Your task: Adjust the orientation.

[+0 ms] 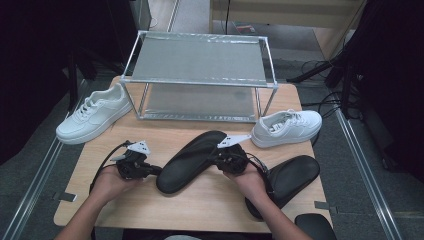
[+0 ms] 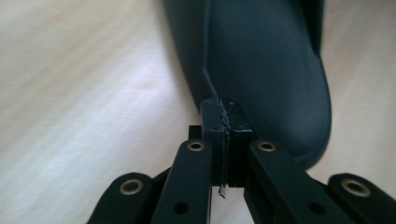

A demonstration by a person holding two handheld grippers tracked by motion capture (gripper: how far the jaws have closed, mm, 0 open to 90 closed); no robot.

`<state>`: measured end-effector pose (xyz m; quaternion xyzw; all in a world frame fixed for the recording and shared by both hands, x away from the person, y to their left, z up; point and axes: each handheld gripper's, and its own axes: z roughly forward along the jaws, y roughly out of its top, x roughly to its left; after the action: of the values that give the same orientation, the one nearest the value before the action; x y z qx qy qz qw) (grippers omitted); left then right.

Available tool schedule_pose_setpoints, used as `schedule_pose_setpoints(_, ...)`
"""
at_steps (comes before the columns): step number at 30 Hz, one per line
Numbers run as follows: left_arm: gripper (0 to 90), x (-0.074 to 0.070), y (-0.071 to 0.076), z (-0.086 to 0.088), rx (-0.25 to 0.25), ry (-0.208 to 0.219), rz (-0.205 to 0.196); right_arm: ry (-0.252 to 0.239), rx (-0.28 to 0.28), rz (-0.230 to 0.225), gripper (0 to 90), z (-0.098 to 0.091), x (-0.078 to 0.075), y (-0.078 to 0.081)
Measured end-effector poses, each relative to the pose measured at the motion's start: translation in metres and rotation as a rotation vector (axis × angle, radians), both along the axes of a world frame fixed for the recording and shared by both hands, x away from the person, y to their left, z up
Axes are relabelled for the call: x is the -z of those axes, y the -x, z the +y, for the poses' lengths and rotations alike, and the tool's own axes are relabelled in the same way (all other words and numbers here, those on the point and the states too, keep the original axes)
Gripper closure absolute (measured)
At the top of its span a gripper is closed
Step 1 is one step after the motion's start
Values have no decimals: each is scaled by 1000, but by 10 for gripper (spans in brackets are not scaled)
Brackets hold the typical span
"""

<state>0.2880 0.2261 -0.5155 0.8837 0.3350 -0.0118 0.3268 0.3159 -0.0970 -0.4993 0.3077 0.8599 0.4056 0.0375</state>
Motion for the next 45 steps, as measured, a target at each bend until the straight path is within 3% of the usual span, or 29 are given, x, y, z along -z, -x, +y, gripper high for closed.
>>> schedule_pose_setpoints(2, 900, 0, 0, -2, 11, 9, 28, 1, 9, 1, 900, -2, 0, -2)
schedule_pose_setpoints(4, 900, -1, -2, -2, 7, 14, 27, -5, 9, 12, 900, -3, 0, -4)
schedule_pose_setpoints(7, 900, -5, -6, -1, -15, 2, 2, 1, 5, -5, 900, -3, -1, -3)
schedule_pose_setpoints(11, 900, -8, -15, 0, -42, 17, -32, -3, 23, -9, 900, -6, -2, -2)
schedule_pose_setpoints(17, 900, -9, -34, -7, -48, 14, -52, -21, 53, 1, 900, -12, 2, 9)
schedule_pose_setpoints(22, 899, -5, -50, -13, -37, 4, -44, -11, 61, -16, 900, -7, 7, 21)
schedule_pose_setpoints(28, 897, -1, -62, -19, -22, 15, -31, -29, 99, -21, 900, -5, 12, 17)
schedule_pose_setpoints(29, 896, 0, -64, -21, -16, -5, -25, -38, 105, -10, 900, -6, 12, 16)
schedule_pose_setpoints(33, 895, 2, -66, -29, 6, -15, -17, -78, 108, 29, 900, -5, 14, 14)
schedule_pose_setpoints(39, 898, 2, -61, -34, 29, -21, -13, -69, 103, 22, 900, -5, 15, 13)
schedule_pose_setpoints(45, 899, 1, -51, -32, 18, -37, -18, -67, 92, 21, 900, -1, 15, 11)
